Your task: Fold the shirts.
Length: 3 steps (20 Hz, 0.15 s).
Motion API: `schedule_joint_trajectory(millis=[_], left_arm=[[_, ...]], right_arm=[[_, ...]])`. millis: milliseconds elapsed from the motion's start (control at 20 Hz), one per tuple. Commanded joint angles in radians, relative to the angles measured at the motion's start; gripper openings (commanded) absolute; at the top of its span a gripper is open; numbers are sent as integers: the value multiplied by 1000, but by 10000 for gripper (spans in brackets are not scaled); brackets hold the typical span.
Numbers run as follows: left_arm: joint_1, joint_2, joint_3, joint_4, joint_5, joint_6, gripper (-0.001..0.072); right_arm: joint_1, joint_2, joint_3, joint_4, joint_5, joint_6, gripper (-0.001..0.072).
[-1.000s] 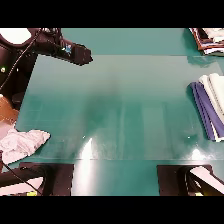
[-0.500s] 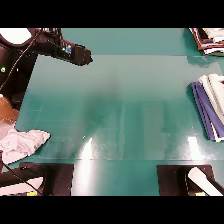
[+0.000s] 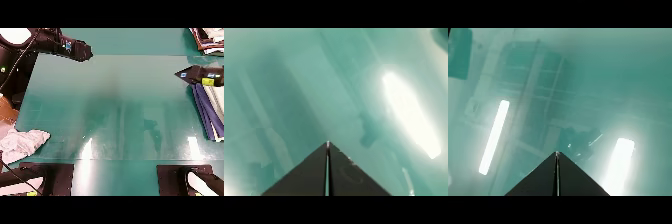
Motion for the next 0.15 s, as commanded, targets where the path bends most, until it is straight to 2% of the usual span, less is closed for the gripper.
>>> schedule_joint_trajectory(millis=[0,100], left_arm=[[0,0,0,0,49,0,25],[0,0,0,0,60,0,24]], right_arm=[[49,1,0,2,-18,-3,17],[49,1,0,2,-9,-3,17]])
